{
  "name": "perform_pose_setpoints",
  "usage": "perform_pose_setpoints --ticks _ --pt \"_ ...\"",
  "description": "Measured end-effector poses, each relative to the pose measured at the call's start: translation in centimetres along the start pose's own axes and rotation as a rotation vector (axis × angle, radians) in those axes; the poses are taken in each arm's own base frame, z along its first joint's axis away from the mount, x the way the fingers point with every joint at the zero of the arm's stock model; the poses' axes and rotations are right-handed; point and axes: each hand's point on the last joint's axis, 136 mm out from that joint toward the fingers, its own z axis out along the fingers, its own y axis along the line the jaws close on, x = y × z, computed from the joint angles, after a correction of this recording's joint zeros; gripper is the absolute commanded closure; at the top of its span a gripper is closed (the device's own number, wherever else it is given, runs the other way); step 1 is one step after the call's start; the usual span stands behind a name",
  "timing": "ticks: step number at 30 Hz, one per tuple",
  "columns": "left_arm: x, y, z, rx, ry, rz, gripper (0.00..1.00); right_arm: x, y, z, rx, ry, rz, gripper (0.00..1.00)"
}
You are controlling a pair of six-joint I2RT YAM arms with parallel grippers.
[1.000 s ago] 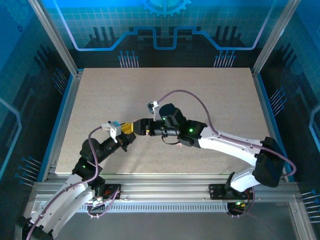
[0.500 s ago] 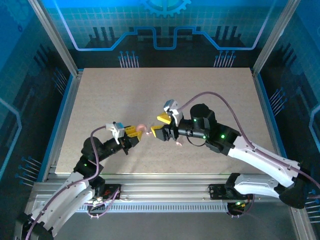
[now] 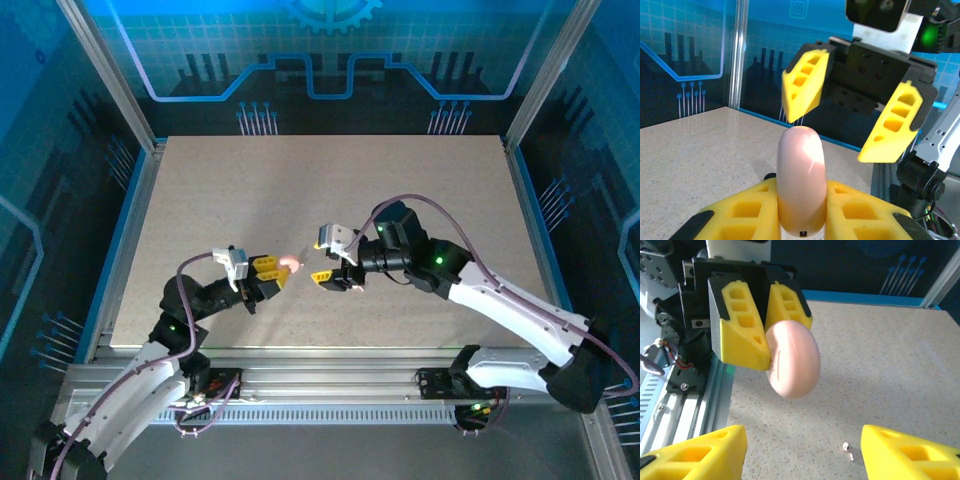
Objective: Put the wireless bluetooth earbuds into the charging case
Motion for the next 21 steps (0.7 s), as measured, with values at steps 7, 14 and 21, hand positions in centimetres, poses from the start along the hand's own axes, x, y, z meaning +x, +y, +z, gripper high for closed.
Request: perform_pose_setpoints --ticks 7,14,21 --pt "-0.5 -0.4 0.0 0.018 -0.017 0.0 0.78 -0.6 -0.1 1.6 -0.096 -0.007 -0.013 0.44" --pt "-0.8 -0.6 0.0 0.028 -0.027 0.009 0.78 -1.5 0.3 2.3 -0.192 -0.026 -0.025 0.52" --pt "-0.8 -0.6 0.0 0.029 -0.027 0.009 0.78 -1.9 0.9 2.7 -0.26 -0.038 -0.034 0.63"
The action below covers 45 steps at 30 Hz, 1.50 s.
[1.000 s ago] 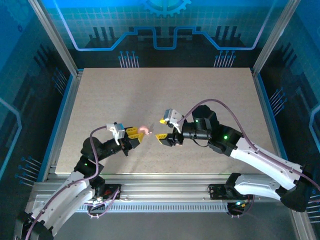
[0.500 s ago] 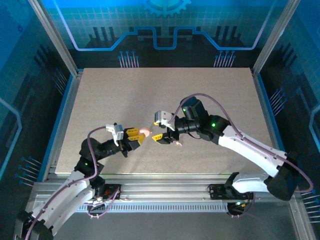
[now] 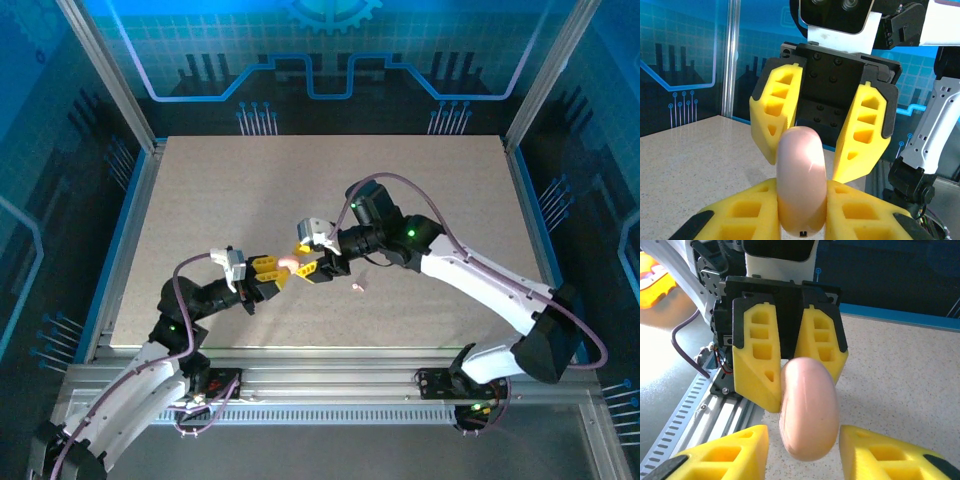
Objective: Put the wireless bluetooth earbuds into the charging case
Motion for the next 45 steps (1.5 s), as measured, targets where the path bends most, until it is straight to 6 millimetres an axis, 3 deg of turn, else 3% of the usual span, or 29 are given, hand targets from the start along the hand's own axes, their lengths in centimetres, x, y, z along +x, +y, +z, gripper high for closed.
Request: perform_pose_setpoints --ticks 9,12,15,20,26,34,40,45 --pt "0.0 -0.2 0.0 0.011 0.001 0.004 0.74 -0.1 -0.1 -0.1 -0.03 0.005 0.007 0.88" --pt "0.0 -0.1 0.0 0.008 0.001 0.011 0.58 -0.2 0.0 -0.3 -0.033 0.012 0.005 0.9" --pt "0.4 0.3 0.0 -0.017 0.012 0.006 0.51 0.2 -0.1 -0.5 -0.02 0.047 0.004 0.91" --pt "1.7 1.4 0.0 -0.075 0.058 0.01 0.51 2.3 -0.3 -1.5 0.043 0.176 0.002 0.92" --pt "5.2 2.6 0.6 -0.113 0.197 0.003 0.51 4.9 -0.5 -4.1 0.129 0.366 -0.036 0.92" --pt "7.7 2.7 0.7 -0.108 0.3 0.054 0.48 6.9 -0.5 -6.3 0.161 0.543 -0.075 0.92" --pt "8.5 1.8 1.5 -0.055 0.374 0.123 0.44 7.9 -0.6 -5.3 0.109 0.579 -0.081 0.92" --pt "8.4 0.8 2.0 -0.007 0.389 0.179 0.41 8.5 -0.2 -3.3 0.035 0.57 -0.081 0.93"
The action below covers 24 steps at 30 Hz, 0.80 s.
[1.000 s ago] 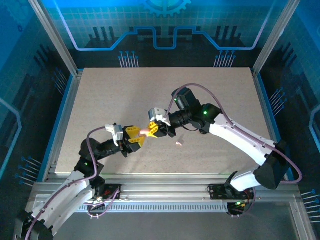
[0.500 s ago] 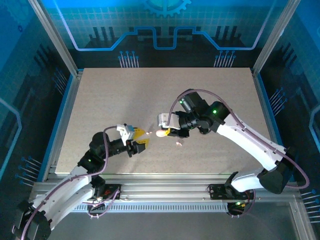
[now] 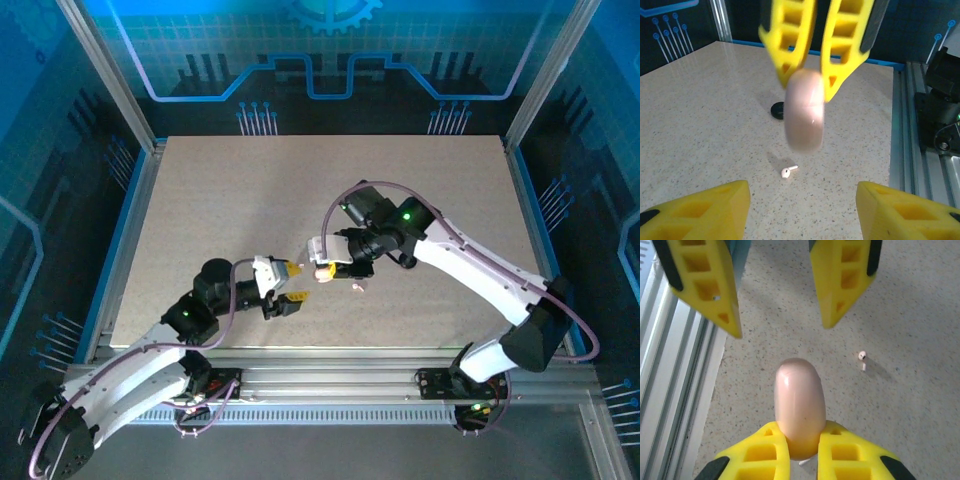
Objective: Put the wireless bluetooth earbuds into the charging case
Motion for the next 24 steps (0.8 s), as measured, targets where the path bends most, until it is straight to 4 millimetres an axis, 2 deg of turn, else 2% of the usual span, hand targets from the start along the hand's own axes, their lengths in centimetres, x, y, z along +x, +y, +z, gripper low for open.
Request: perform_pose_setpoints --ticks 8,14,18,24 --pt "0.2 -0.2 0.1 0.006 0.016 0.026 0.4 -2.4 0.9 0.8 -0.052 -0.094 -0.04 0.92" --pt "0.0 -0.2 0.1 0.005 0.012 0.028 0.49 -3.5 1.1 0.9 -0.062 -0.134 -0.061 0.93" --pt "0.1 -0.2 0.1 0.007 0.016 0.026 0.58 -3.8 1.0 1.0 -0.06 -0.146 -0.067 0.93" --pt "0.1 -0.2 0.2 0.008 0.015 0.02 0.54 -3.8 0.9 1.6 -0.067 -0.147 -0.068 0.94"
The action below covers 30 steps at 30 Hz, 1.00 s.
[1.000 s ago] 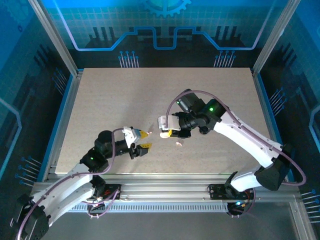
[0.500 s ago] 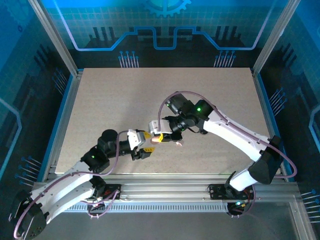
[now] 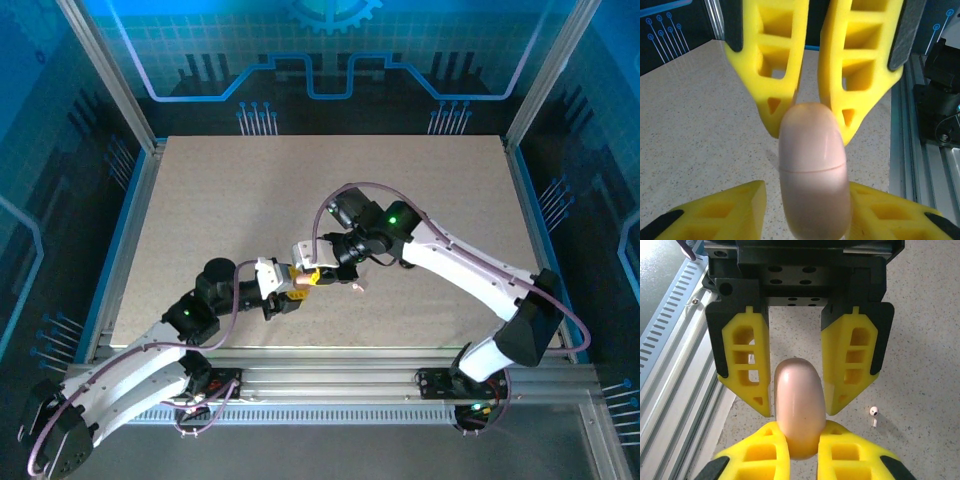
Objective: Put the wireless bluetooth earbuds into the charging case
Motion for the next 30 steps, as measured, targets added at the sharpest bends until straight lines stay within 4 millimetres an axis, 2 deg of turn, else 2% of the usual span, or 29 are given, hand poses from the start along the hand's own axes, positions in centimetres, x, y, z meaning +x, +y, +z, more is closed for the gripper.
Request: perform_pose_setpoints --ticks 3,18,20,25,30 --pt "-0.2 -0.04 0.01 0.001 -0.008 0.004 0.55 0.14 0.01 0.28 -0.003 0.009 0.0 0.94" --pt "-0.48 -0.09 -0.08 0.001 -0.017 -0.016 0.8 0.8 -0.32 0.4 0.015 0.044 0.004 0.94" --pt "-0.46 -0.09 -0.08 0.001 -0.017 -0.014 0.84 0.81 -0.36 0.4 0.017 0.045 0.004 0.89" --pt "-0.43 -0.09 -0.07 0.001 -0.016 -0.017 0.86 0.94 -0.27 0.69 0.015 0.037 0.029 0.65" --pt "-0.47 -0.12 -0.1 0.002 -0.017 -0.016 0.86 0.84 -0.62 0.93 0.03 0.025 0.049 0.59"
